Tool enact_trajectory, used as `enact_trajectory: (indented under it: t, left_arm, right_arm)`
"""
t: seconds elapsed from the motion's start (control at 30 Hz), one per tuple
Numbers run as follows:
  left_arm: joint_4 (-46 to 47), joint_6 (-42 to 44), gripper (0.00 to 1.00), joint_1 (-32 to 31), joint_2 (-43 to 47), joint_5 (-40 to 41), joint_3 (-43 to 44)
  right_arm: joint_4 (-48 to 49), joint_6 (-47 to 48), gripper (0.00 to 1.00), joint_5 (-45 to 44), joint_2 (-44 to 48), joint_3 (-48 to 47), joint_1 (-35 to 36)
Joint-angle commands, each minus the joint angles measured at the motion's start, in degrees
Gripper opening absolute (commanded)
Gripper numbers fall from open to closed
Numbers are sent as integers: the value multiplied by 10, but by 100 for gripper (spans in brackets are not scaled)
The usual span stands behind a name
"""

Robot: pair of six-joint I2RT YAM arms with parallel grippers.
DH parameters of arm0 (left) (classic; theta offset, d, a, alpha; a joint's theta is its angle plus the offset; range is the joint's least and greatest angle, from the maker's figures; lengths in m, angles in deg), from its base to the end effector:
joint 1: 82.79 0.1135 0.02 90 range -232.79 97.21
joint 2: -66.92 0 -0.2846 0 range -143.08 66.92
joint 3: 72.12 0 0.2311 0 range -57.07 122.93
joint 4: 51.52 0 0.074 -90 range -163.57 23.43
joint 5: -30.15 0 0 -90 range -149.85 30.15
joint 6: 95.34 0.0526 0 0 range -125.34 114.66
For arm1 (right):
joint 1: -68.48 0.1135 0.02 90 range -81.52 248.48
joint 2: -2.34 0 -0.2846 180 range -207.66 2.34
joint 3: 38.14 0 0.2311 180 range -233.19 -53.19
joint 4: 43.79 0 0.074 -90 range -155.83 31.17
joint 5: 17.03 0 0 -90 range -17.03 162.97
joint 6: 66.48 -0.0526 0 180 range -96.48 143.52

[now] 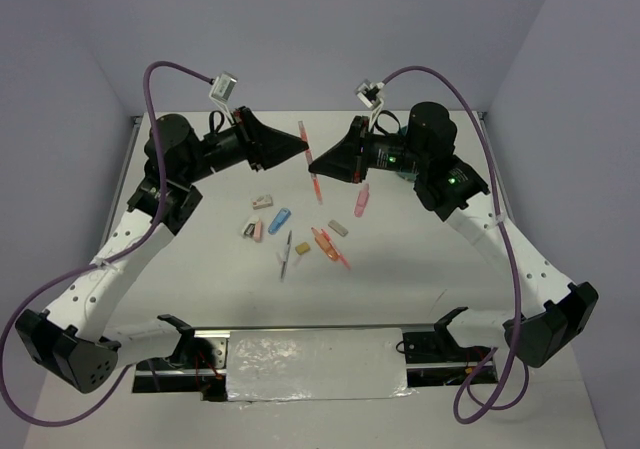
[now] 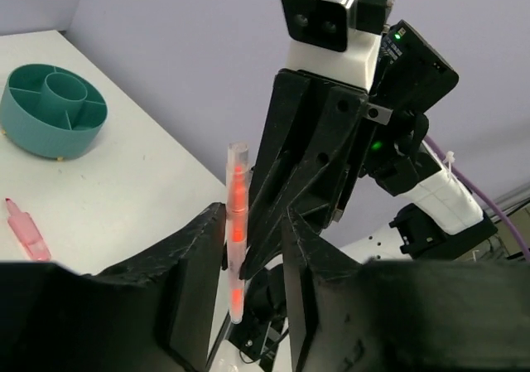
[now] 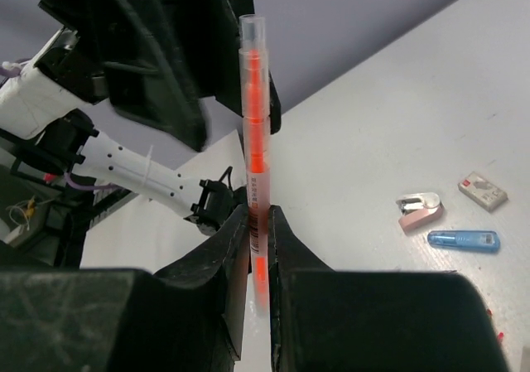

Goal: Sort the stationery into containers
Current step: Close the pen cap on the pen.

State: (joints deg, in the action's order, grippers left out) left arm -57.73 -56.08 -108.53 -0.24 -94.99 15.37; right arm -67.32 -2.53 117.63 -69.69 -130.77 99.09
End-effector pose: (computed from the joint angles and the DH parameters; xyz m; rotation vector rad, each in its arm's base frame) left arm 0.2028 -0.1314 0.4846 0.2580 1.5248 -1.4939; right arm 0.2048 0.1641 0.4598 -0.7190 1.6458 1.3592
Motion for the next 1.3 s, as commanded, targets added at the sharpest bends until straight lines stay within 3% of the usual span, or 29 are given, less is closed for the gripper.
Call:
enact_trajectory:
  t: [0.0, 0.23, 0.33, 0.63, 0.73, 0.8, 0.87, 0.97, 1.13, 1.27]
  left_arm:
    - [17, 19, 41, 0, -3, -20, 19]
    - [43, 3, 53, -1, -10, -45, 1]
    - [36, 8, 50, 0, -9, -41, -5]
    - [24, 15, 33, 0, -23, -33, 7]
    - [44, 6, 21, -1, -28, -43, 13]
    - [63, -1, 6, -1, -32, -63, 16]
    - [79, -16, 0, 0, -35, -76, 14]
    - [93, -23, 0, -1, -34, -76, 13]
    - [80, -7, 0, 0, -31, -62, 31]
    - [59, 6, 0, 3, -26, -53, 38]
  right_arm:
    - [25, 16, 0, -1, 12, -20, 3]
    - [22, 12, 0, -6, 7, -34, 5]
    - [31, 7, 0, -2, 7, -36, 4]
    - [44, -10, 0, 50, -12, -50, 12]
    - [37, -8, 0, 56, -19, -53, 15]
    - [43, -10, 0, 60, -22, -51, 15]
    - [57, -27, 4, 71, -24, -49, 15]
    - [90, -52, 22, 82, -33, -48, 15]
    - [92, -58, 22, 82, -49, -54, 17]
    - [91, -60, 34, 84, -52, -53, 21]
